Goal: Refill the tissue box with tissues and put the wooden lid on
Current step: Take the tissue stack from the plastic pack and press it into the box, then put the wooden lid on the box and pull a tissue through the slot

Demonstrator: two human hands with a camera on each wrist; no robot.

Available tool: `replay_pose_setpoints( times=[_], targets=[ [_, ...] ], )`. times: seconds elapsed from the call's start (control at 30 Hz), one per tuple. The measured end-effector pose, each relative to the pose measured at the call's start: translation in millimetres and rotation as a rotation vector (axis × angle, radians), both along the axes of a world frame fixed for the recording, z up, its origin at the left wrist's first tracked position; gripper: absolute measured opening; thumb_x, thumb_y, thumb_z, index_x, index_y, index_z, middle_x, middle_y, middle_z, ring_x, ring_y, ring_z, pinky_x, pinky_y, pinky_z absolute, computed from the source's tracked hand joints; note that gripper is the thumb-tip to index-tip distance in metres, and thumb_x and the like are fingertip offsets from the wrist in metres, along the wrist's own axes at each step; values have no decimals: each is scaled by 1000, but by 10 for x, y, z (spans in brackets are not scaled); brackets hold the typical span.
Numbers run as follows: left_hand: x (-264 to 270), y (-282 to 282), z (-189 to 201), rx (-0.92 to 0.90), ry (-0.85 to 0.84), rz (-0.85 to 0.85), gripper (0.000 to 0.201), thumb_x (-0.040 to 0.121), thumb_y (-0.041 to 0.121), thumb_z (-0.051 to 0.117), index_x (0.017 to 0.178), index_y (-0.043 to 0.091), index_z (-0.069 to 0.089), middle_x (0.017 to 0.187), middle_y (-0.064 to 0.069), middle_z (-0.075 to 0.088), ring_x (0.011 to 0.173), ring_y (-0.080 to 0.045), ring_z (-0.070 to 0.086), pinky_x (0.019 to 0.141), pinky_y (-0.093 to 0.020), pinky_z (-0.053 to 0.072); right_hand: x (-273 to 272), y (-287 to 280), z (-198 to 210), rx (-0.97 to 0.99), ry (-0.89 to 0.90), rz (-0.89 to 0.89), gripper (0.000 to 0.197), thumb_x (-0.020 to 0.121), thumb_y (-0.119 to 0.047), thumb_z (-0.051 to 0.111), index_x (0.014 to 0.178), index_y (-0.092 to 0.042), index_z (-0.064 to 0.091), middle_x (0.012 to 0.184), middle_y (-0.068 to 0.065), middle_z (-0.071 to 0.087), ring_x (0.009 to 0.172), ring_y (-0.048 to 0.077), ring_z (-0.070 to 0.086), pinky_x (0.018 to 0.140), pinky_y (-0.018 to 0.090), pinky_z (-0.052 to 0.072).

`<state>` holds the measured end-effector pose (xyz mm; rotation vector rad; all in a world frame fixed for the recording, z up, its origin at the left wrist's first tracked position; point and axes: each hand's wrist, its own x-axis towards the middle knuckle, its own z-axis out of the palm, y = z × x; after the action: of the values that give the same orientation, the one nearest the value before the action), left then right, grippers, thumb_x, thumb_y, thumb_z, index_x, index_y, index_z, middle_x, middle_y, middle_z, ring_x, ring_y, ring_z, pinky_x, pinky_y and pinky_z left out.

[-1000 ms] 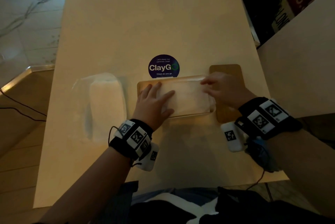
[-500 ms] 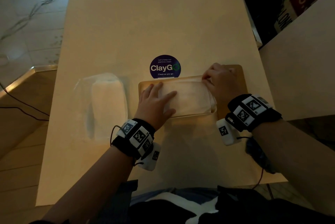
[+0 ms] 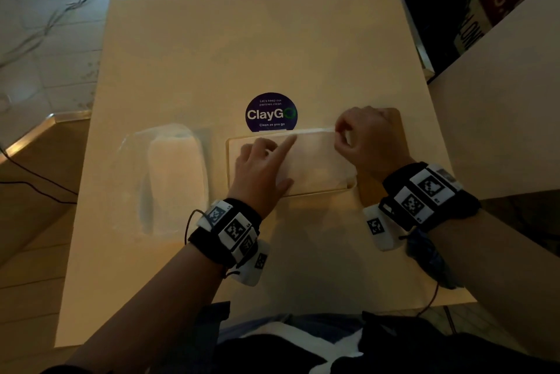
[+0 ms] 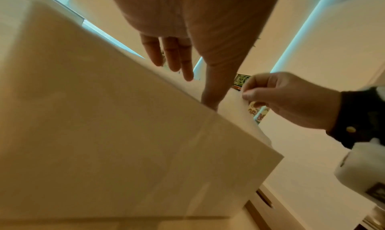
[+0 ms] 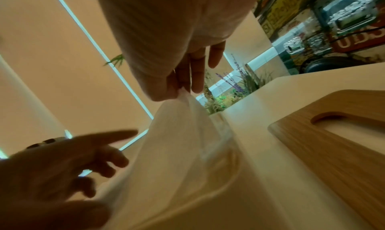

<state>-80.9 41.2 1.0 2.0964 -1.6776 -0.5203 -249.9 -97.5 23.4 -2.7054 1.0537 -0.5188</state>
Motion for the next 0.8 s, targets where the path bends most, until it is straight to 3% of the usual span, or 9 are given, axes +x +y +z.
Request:
replay_pose_setpoints(
  times=[0.1, 0.23, 0.33, 0.37, 0.47, 0.53, 0.6, 0.7, 0.8],
  targets=[
    [-108, -122, 38, -32, 192, -57, 71, 82, 18, 65, 143, 27, 29, 86, -3, 55, 76, -17, 50, 74, -30, 46, -19, 166, 47, 93, -41, 147, 9, 82, -20, 56, 88, -16, 62, 80, 0, 67, 75, 21, 61, 80, 41, 37],
    [-178, -322, 1, -31, 257, 24, 25, 89, 18, 55, 112, 13, 63, 97, -9, 68, 86, -22, 62, 81, -27, 48, -87, 242, -32, 136, -113, 200, 11, 86, -21, 60, 92, -14, 66, 86, 0, 70, 79, 14, 59, 79, 30, 34],
    [-192, -406, -39, 16, 446, 166, 14, 87, 15, 56, 95, 12, 67, 88, -6, 68, 82, -22, 63, 84, -36, 52, -266, 198, -161, 313, -329, -121, 14, 90, -15, 57, 100, -8, 65, 93, 8, 67, 83, 17, 58, 74, 14, 40],
    [-190, -419, -52, 40, 489, 196, 13, 87, 15, 56, 94, 13, 67, 85, -3, 67, 80, -20, 63, 84, -36, 52, -355, 144, -255, 390, -310, -285, 19, 91, -14, 57, 107, -8, 62, 100, 11, 65, 89, 22, 59, 77, 15, 43],
    [-185, -406, -80, 76, 526, 223, 14, 87, 19, 58, 97, 17, 68, 88, 3, 65, 85, -15, 62, 88, -30, 51, -568, 46, -574, 668, 90, -582, 58, 86, -26, 65, 136, -9, 40, 131, 18, 48, 118, 32, 49, 98, 39, 42],
    [-178, -397, -79, 84, 523, 217, 16, 87, 21, 59, 99, 18, 69, 90, 5, 65, 87, -13, 62, 89, -28, 50, -600, 61, -738, 753, 225, -627, 78, 81, -32, 70, 143, -11, 27, 138, 18, 39, 124, 33, 43, 103, 43, 38],
    [-155, -400, -65, 98, 548, 224, 16, 87, 22, 60, 99, 20, 69, 89, 5, 67, 84, -11, 63, 89, -28, 51, -595, 78, -869, 735, 206, -648, 85, 78, -31, 72, 145, -17, 22, 136, 17, 36, 121, 35, 45, 102, 47, 41],
    [-118, -396, -44, 129, 598, 228, 17, 86, 23, 61, 100, 21, 70, 89, 1, 71, 83, -13, 66, 90, -31, 52, -592, 37, -877, 748, 60, -702, 82, 78, -22, 71, 145, -20, 25, 131, 18, 40, 119, 36, 45, 103, 48, 41],
    [-100, -367, -20, 143, 622, 234, 19, 86, 23, 61, 103, 21, 69, 90, 1, 72, 85, -13, 67, 93, -31, 50, -601, 30, -595, 797, -201, -623, 65, 86, -20, 65, 143, -13, 35, 135, 16, 46, 121, 28, 48, 103, 37, 41]
  ],
)
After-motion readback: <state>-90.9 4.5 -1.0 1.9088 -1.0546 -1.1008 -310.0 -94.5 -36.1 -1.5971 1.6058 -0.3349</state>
